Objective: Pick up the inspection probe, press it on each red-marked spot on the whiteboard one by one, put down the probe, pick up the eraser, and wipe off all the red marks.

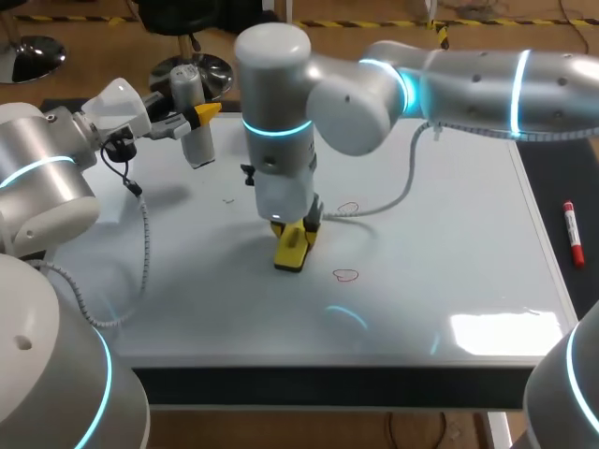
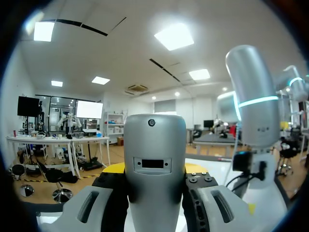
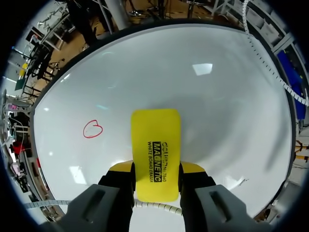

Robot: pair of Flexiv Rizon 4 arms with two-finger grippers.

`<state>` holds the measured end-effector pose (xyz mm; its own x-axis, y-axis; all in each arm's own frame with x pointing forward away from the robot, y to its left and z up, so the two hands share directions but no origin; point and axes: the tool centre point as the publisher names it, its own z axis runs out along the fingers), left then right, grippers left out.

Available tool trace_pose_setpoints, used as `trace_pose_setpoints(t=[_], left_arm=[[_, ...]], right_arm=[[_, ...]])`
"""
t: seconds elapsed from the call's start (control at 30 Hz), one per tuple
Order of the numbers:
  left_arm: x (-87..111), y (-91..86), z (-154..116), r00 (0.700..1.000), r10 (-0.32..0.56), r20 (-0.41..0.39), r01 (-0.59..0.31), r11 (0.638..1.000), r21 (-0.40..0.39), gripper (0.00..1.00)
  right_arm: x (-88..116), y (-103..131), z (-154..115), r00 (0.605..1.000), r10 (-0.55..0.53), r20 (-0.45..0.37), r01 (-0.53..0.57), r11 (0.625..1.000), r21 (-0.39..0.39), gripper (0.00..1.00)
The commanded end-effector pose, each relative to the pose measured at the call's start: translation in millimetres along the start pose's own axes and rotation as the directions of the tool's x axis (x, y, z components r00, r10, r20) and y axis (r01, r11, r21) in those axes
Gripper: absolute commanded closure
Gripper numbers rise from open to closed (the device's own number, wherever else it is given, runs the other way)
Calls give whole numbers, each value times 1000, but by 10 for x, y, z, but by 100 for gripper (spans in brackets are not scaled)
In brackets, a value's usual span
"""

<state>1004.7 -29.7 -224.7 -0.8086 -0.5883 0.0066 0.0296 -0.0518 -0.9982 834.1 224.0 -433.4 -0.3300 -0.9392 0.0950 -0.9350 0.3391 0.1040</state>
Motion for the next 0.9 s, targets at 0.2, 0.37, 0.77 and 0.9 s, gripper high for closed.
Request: trace_pose_setpoints(t=[0.2, 0.37, 0.77, 0.9], left_arm=[[10, -6, 13, 1000, 2, 6, -2, 1000, 1, 100], [10, -6, 13, 1000, 2, 6, -2, 1000, 1, 100], [10, -6, 13, 1000, 2, 6, -2, 1000, 1, 100], [10, -6, 13, 1000, 2, 6, -2, 1000, 1, 100]], right_arm=[[225, -131, 348, 999, 26, -25, -26, 1000, -5, 100], [241, -186, 330, 999, 32, -26, -32, 999, 2, 100], [166, -299, -248, 999, 12, 52, -14, 999, 37, 100], [100, -360, -473, 998, -10, 69, 5, 998, 66, 100]])
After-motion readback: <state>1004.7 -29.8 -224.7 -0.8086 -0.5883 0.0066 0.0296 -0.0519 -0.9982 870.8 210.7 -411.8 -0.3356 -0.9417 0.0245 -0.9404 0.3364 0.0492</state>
